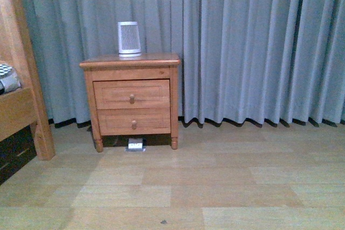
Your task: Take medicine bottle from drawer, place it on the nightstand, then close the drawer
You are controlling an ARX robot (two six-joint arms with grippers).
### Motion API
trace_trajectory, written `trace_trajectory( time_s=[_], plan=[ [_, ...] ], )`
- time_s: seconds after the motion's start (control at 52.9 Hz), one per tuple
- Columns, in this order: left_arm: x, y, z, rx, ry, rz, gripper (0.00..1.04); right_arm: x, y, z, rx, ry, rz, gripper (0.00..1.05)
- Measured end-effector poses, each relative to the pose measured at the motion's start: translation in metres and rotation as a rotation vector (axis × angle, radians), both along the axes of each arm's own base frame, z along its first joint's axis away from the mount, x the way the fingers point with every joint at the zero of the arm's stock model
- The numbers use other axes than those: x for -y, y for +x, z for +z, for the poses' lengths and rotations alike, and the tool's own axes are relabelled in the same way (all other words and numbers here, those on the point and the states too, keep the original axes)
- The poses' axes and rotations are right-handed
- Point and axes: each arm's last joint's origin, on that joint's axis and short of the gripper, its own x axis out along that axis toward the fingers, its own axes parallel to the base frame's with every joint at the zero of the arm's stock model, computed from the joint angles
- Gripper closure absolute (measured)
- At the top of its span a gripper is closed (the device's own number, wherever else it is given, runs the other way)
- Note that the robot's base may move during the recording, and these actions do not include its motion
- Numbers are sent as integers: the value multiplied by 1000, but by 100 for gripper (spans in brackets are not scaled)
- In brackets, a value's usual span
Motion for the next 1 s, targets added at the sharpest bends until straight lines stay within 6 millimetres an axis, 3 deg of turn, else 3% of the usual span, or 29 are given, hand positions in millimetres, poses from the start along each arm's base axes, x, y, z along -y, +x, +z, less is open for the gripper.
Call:
trace_trajectory(
  time_s=[1.001],
  plan=[
    [0, 0, 0, 0, 0, 0, 7, 0, 0, 0, 0, 0, 0, 7]
  ],
)
